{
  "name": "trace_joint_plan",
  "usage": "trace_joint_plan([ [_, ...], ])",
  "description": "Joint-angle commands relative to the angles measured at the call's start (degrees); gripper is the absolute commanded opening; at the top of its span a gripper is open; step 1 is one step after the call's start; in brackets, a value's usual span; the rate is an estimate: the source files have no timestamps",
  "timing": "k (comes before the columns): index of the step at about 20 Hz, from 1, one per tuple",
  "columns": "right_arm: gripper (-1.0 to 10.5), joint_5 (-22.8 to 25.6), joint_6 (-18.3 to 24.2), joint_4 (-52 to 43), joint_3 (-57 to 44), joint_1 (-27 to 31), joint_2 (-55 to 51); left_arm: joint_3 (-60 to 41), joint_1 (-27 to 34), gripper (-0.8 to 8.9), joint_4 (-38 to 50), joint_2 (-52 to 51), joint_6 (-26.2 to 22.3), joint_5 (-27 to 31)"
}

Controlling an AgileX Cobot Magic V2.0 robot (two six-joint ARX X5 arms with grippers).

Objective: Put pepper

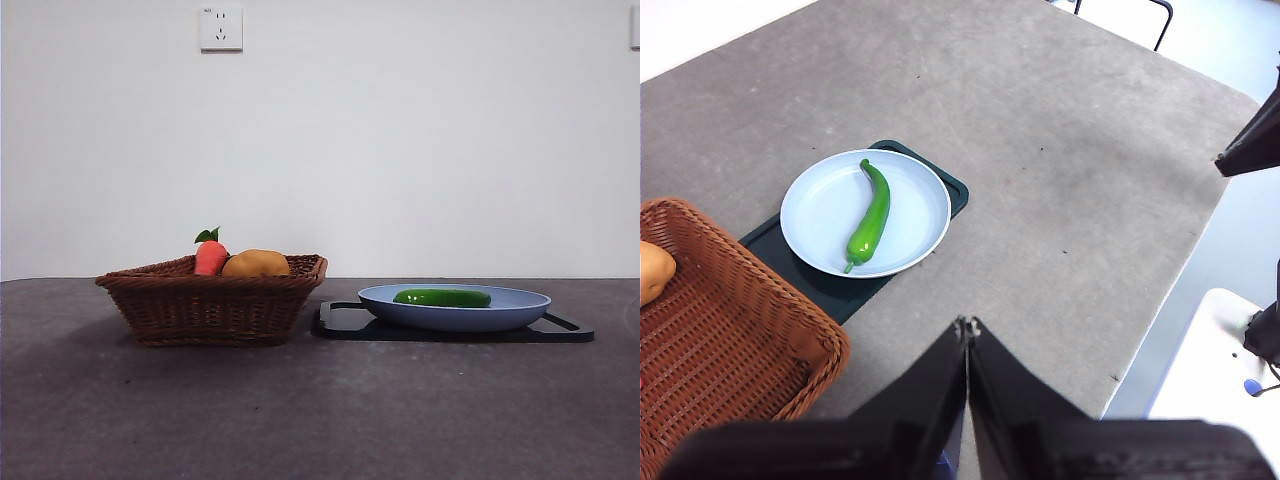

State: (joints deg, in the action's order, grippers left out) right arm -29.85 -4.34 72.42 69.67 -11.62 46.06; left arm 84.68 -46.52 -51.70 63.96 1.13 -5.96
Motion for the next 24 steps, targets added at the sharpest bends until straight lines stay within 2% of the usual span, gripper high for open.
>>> trace_joint_plan([
  [1,0.1,0.15,-0.70,-0.33,1.07,-0.13,0.44,0.85,-0.37,0.08,1.05,0.35,0.17,-0.11],
  [7,0.1,0.15,-0.70,-0.33,1.07,-0.13,0.42,0.85,-0.37,0.08,1.07,0.35,0.13,-0.11],
  [8,0.1,0.15,-0.70,-0.33,1.07,-0.13,0.42,0.87,-0.37,0.08,0.96,0.35,-2.34,0.31],
  [11,0.1,0.15,-0.70,-0.33,1.07,-0.13,0.42,0.87,2.64,0.08,5.07,-0.94,-3.63,6.03],
  [13,0.1,0.15,-0.70,-0.33,1.07,-0.13,0.44,0.85,7.76,0.08,8.35,-3.32,-6.05,7.61],
  [19,0.1,0.15,-0.70,-0.33,1.07,-0.13,0.42,-2.03,29.07,0.08,16.50,-14.10,-8.87,7.32],
  [24,0.1,0.15,-0.70,-0.33,1.07,-0.13,0.42,-22.47,42.82,0.08,35.71,-29.03,-9.92,7.52],
])
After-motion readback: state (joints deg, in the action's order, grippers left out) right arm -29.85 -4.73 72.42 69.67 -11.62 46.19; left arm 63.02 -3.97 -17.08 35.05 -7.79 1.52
